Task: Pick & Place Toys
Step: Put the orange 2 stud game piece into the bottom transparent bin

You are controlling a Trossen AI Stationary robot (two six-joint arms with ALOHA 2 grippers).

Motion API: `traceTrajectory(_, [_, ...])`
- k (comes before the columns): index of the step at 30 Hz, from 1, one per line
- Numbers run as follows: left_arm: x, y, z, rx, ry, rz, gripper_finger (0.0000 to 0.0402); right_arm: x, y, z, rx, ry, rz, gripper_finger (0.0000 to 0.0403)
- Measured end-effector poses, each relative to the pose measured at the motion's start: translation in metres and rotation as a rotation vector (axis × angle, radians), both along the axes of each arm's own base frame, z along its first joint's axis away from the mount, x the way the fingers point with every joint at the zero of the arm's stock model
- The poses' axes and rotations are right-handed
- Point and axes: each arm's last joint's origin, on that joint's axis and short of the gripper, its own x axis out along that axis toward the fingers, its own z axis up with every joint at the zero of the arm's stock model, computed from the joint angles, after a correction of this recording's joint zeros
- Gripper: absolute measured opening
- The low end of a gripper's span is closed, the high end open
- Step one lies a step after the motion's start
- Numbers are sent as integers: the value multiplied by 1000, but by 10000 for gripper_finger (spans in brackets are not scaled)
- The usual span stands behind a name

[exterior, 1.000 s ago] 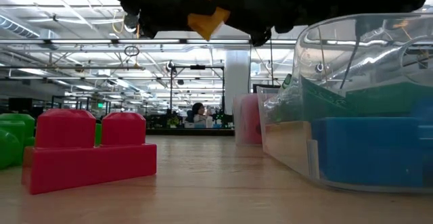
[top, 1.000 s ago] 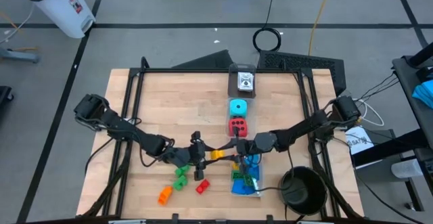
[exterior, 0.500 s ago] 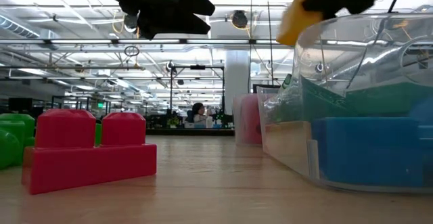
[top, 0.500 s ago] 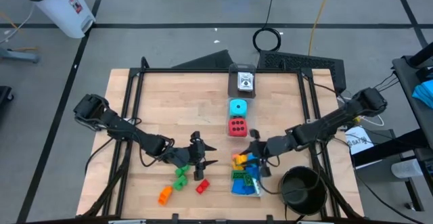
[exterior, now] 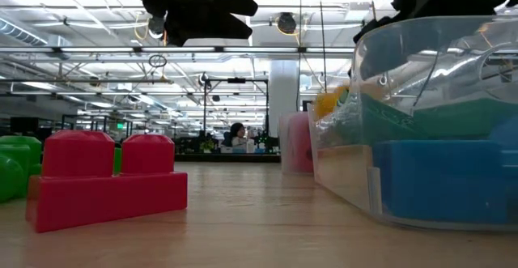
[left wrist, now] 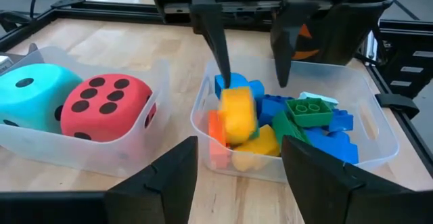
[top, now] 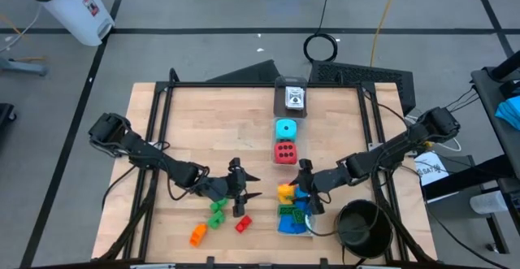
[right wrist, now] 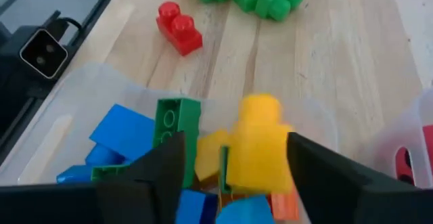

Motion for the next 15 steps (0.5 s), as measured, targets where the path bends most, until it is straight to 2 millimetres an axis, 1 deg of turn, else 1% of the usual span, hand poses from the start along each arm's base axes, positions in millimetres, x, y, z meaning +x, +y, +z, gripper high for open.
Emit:
traceTrajectory(4, [0, 0, 0, 0, 0, 0, 218, 1, -1, 2, 5, -16, -4, 270])
traceTrajectory(6, [0, 0, 0, -3, 1, -1, 218, 1, -1, 4, 12, -28, -3, 285])
traceTrajectory(8, [-2, -1, 1, -37, 25, -49, 218, 2, -1, 7, 23, -51, -4, 296])
traceTrajectory(10, [-7, -2, 8, -101, 50, -144, 218, 2, -1, 7, 25, -53, -2, 301])
traceTrajectory(12, [-16, -4, 17, -189, 90, -236, 218, 2, 0, 7, 26, -54, -1, 302])
traceTrajectory(15, [-31, -9, 23, -361, 198, -289, 218, 2, 0, 7, 25, -54, -1, 300])
